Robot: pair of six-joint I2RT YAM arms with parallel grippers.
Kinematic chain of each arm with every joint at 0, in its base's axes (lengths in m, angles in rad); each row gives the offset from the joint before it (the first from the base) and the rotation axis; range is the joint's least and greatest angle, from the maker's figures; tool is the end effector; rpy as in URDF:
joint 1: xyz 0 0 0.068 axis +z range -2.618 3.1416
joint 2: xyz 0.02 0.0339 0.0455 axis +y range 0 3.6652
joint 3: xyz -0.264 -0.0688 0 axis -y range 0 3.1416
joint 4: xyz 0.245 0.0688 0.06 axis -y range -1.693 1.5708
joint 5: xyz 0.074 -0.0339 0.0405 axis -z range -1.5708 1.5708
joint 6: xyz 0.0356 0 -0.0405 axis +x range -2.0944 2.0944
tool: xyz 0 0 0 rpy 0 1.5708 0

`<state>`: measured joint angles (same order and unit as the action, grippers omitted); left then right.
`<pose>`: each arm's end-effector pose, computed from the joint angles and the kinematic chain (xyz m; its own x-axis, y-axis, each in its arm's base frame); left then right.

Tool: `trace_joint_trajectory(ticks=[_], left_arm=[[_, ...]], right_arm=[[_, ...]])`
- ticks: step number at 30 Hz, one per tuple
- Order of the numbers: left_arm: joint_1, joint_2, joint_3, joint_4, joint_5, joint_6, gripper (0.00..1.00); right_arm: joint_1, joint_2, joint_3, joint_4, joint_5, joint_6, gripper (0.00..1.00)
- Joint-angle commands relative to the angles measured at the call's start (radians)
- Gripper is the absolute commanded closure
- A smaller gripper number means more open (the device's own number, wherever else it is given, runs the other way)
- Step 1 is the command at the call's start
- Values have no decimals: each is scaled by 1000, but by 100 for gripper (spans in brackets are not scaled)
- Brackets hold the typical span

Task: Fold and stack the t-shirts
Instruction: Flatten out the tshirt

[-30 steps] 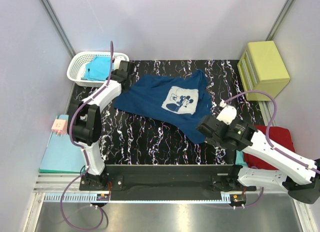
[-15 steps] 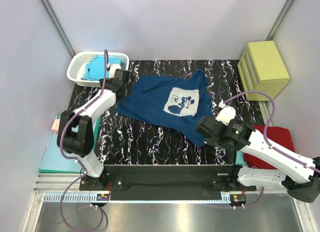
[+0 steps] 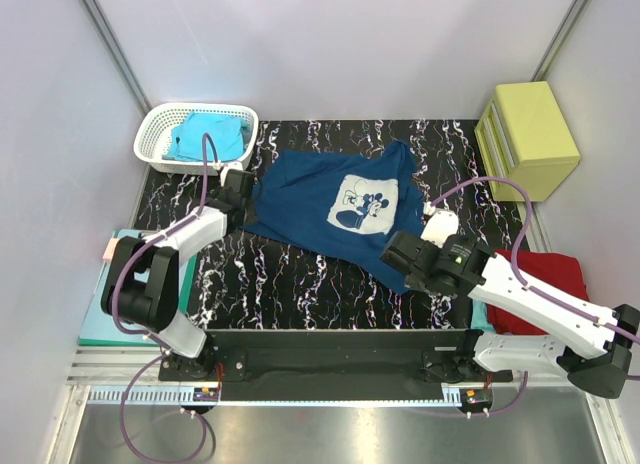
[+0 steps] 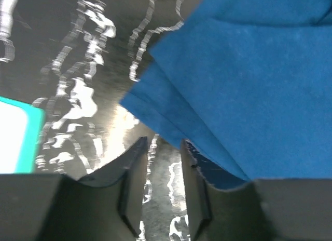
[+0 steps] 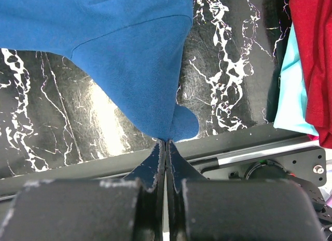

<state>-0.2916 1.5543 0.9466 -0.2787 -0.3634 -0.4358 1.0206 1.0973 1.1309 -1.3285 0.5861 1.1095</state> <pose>0.3090 -0.0795 0.2037 -0.6953 -0.2033 -0.6894 -0.2648 0.9642 -0.0172 0.1060 0.1352 0.3169 -0.7893 0.1400 -0.5978 0.1695 0.9855 0.0070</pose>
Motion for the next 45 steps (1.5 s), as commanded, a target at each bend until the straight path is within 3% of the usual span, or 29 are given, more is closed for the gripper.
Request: trace_joint_trajectory(ticks=[1, 15, 23, 35, 38, 39, 43, 45], left_arm=[[-3, 32, 27, 62, 87, -58, 64], [46, 79, 38, 32, 40, -86, 52], [98, 135, 57, 21, 76, -95, 51], [101, 170, 83, -4, 89, -98, 74], [101, 159, 80, -4, 90, -96, 88], [101, 150, 77, -4, 90, -93, 99], [101, 128, 70, -5, 77, -81, 100], [101, 127, 72, -11, 66, -75, 93]], right_arm=[[9, 9, 18, 14, 44, -16, 100], [9, 10, 1, 25, 55, -31, 100], [9, 12, 0, 35, 63, -46, 100], [9, 9, -6, 46, 67, -53, 100], [9, 7, -8, 51, 67, -53, 100], [9, 6, -10, 51, 67, -54, 100], [9, 7, -14, 57, 66, -56, 100], [10, 7, -16, 64, 63, -54, 100]])
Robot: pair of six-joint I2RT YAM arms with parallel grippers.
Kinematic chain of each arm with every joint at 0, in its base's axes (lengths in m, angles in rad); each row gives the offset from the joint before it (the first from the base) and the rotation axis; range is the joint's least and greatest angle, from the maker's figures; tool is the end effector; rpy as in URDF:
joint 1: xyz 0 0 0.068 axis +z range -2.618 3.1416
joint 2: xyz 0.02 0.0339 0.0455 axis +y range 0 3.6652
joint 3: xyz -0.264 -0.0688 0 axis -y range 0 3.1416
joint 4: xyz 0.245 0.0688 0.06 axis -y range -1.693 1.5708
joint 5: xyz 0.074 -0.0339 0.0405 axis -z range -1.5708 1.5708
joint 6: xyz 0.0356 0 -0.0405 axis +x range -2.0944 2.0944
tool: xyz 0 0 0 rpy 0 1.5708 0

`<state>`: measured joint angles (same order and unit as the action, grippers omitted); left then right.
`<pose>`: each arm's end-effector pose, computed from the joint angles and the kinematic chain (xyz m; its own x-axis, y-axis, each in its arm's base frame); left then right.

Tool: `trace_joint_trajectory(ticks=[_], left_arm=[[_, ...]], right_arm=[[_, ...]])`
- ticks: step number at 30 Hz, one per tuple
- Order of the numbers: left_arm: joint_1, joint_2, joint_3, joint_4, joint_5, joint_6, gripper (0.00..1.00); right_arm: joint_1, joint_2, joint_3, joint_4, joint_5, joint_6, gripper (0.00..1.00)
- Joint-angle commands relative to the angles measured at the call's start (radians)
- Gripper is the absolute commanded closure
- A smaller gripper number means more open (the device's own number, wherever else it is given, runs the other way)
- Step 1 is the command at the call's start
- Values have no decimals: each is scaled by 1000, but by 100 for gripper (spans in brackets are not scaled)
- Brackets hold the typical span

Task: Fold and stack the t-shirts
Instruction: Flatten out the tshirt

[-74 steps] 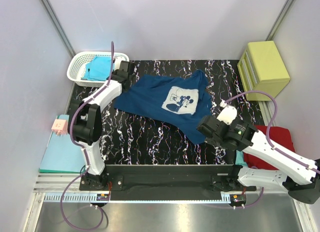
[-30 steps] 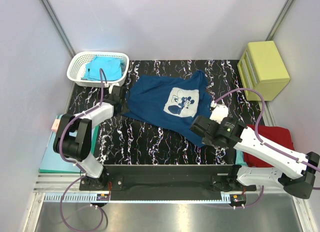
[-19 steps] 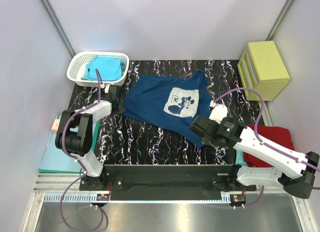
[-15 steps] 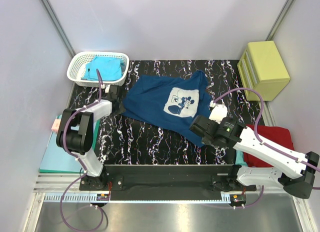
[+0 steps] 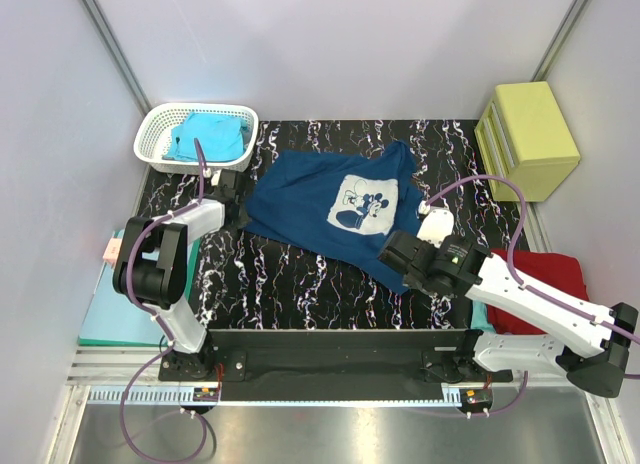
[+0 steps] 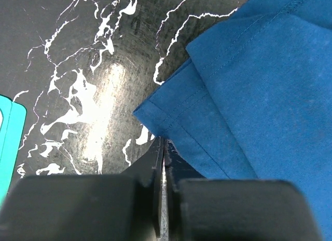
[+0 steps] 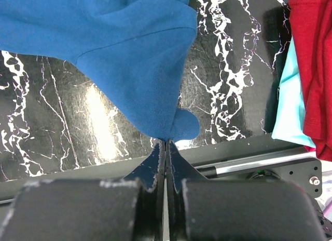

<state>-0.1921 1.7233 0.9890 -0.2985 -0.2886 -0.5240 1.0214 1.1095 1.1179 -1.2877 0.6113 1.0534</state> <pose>0.3333 -0.0545 0.1620 -0.7498 -0.3428 -0.5659 -0.3872 0.9209 -0.0448 0.1097 0.1400 0.3132 -0.7795 0.0899 -0.6199 0.1318 0.9910 -0.0221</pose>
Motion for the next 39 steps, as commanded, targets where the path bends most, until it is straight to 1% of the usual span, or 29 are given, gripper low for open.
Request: trace_joint_trajectory(ticks=[1, 3, 5, 8, 14, 18, 28, 35, 39], left_arm=[[2, -42, 28, 10, -9, 16, 74], [2, -45, 30, 15, -12, 18, 56], [2, -47, 39, 15, -14, 19, 43], [2, -42, 66, 13, -17, 28, 39], [8, 12, 126, -11, -6, 30, 39], [11, 35, 143, -13, 5, 28, 42], [20, 59, 128, -19, 20, 10, 48], [28, 64, 125, -51, 11, -5, 61], [31, 62, 116, -65, 14, -13, 62]], right_arm=[[8, -4, -3, 25, 38, 2, 100], [8, -4, -3, 25, 36, 0, 100], [8, -5, -3, 25, 34, 0, 100], [8, -8, -6, 21, 36, 5, 100], [8, -13, -7, 14, 38, 16, 100], [9, -10, -7, 11, 44, 16, 100], [8, 13, -4, 24, 44, 5, 100], [8, 21, -4, 36, 45, -9, 100], [9, 18, -4, 37, 45, -12, 100]])
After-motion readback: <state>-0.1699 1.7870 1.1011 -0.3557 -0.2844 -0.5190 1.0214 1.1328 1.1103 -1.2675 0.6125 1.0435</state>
